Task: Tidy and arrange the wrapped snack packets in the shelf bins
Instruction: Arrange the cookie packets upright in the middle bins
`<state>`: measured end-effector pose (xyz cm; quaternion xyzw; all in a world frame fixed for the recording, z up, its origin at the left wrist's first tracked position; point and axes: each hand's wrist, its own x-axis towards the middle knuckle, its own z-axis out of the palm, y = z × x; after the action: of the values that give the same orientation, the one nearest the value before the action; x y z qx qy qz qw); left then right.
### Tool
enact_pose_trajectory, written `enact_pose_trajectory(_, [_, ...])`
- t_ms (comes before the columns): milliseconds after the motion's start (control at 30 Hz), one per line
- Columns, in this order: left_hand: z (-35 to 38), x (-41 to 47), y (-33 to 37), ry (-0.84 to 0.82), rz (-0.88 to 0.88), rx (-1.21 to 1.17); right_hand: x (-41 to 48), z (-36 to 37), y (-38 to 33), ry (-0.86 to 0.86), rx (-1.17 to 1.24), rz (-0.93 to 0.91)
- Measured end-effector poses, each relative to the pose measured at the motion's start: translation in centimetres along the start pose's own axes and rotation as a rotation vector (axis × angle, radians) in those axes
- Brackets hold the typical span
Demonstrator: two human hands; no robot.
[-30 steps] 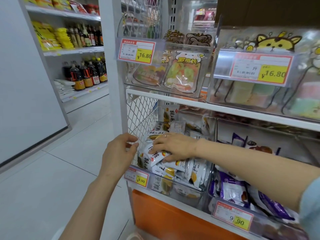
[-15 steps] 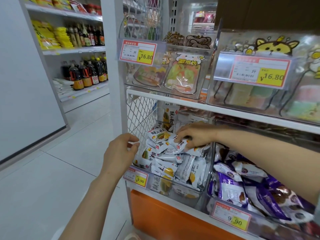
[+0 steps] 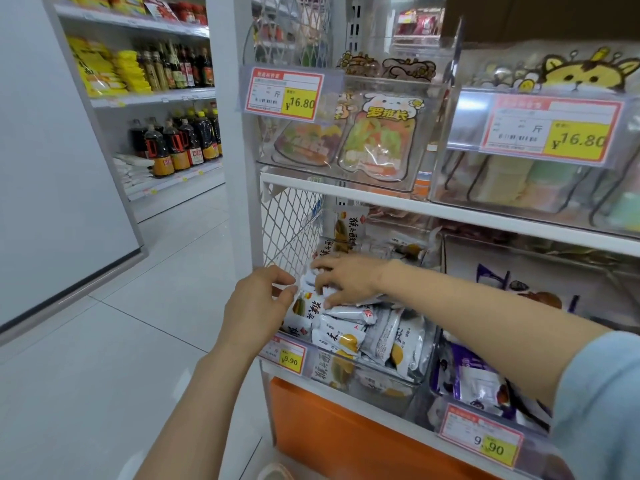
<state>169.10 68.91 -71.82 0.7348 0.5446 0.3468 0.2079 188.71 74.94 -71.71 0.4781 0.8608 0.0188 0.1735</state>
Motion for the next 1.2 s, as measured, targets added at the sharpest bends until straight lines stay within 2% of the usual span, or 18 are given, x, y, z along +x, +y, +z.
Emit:
enact_pose_trajectory(167, [0.1, 0.2, 0.3, -0.008, -0.01, -0.01, -0.7, -0.4, 1.8, 0.243, 0.138, 0.015])
enact_pose_trajectory(267, [0.1, 0.1, 0.4, -0.014, -0.018, -0.002, -1.0, -0.5, 2.0, 0.332, 0.307, 0.083])
enact_pose_trajectory(333, [0.1, 0.1, 0.3, -0.014, -0.02, 0.006, -1.2, -0.8, 2.1, 0.268, 0.424, 0.124])
enact_pose_trajectory(400, [0.1, 0.2, 0.3, -0.018, -0.018, 0.014, -1.7, -1.0, 2.1, 0.121, 0.585, 0.084])
enact_pose_trajectory(467, [0.1, 0.2, 0.6, -0.027, -0.014, 0.014, -2.9, -1.3, 1.8, 0.091, 0.676, 0.059])
enact_pose_trajectory(600, [0.7, 0.3, 1.8, -0.061, 0.016, -0.013, -7.7, -1.5, 2.0, 0.294, 0.638, 0.114])
enact_pose_trajectory(700, [1.6, 0.2, 3.4, -0.079, 0.071, -0.024, -13.0, -1.1, 2.4, 0.379, 0.645, 0.198])
enact_pose_trajectory(867, [4.7, -0.4, 7.8, -0.197, 0.298, -0.022, -22.3, 0.7, 3.0, 0.552, 0.66, 0.405])
enact_pose_trajectory(1000, [7.5, -1.1, 11.3, -0.245, 0.496, 0.102, -27.8, 3.3, 2.9, 0.489, 0.654, 0.543])
enact_pose_trajectory(1100, [9.2, -1.6, 13.5, -0.313, 0.622, 0.214, -29.1, 5.3, 2.7, 0.454, 0.604, 0.478])
enact_pose_trajectory(1200, [11.3, -2.2, 14.8, -0.441, 0.709, 0.493, -28.3, 7.1, 2.0, 0.27, 0.381, 0.435])
